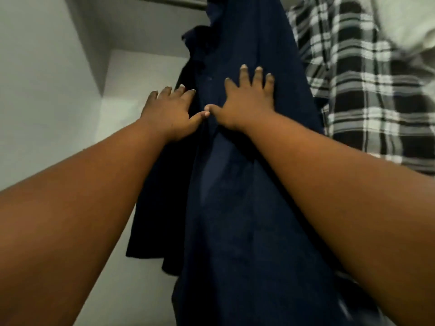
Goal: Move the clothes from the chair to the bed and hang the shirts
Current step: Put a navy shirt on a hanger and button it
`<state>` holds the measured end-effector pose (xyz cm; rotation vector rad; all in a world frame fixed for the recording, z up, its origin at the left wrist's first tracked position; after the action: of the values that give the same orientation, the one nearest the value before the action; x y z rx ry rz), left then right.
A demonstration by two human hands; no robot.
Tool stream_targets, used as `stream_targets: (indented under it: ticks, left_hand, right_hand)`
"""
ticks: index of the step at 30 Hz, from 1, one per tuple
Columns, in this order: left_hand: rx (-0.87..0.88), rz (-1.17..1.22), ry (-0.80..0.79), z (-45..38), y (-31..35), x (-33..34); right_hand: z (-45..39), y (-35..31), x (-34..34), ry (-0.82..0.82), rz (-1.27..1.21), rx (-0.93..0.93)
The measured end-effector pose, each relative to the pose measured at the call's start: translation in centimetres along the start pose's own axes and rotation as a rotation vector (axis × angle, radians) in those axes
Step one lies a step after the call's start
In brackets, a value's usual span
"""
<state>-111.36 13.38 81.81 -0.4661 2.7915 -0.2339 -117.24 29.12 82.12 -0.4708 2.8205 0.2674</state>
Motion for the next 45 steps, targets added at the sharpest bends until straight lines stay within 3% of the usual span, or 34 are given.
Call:
stream_targets:
  ticks: [13,23,29,39,45]
  left_hand:
    - [-0.027,0.209,-0.332,19.1,4.6,5.7]
    - [-0.169,0.219,-0.624,33.6,10.2,4.5]
    - [-0.15,0.084,-0.781,39.6,18.5,-2.1]
    - [-0.159,0.187,-0.893,46.1,31.9,-11.4]
    - [0.076,0.39,-0.892,50.9,39.4,-14.3]
  right_hand:
    - [19.1,-3.6,6.2,-0.387,-0.036,-0.029]
    - [35.3,-3.5,5.7,-0.697,-0.255,-0.065]
    - [44.9,2.0,0.9,-0.855,-0.292,-0.046]
    - [54.6,13.5,-8.2,-0.94,-0.273,-0.04]
    - [62.1,20.3,-12.4,-0.939,-0.191,-0.099]
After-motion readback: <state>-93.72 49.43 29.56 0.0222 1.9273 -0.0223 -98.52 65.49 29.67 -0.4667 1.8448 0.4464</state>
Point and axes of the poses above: each hand's wrist, its own z-axis away from the middle knuckle, its own x-axis out of the palm, y = z × x, the point moved 2 cm from there along -z, towards the middle knuckle, and after that the axes turned 9 degrees about z, right-handed, at the moved point
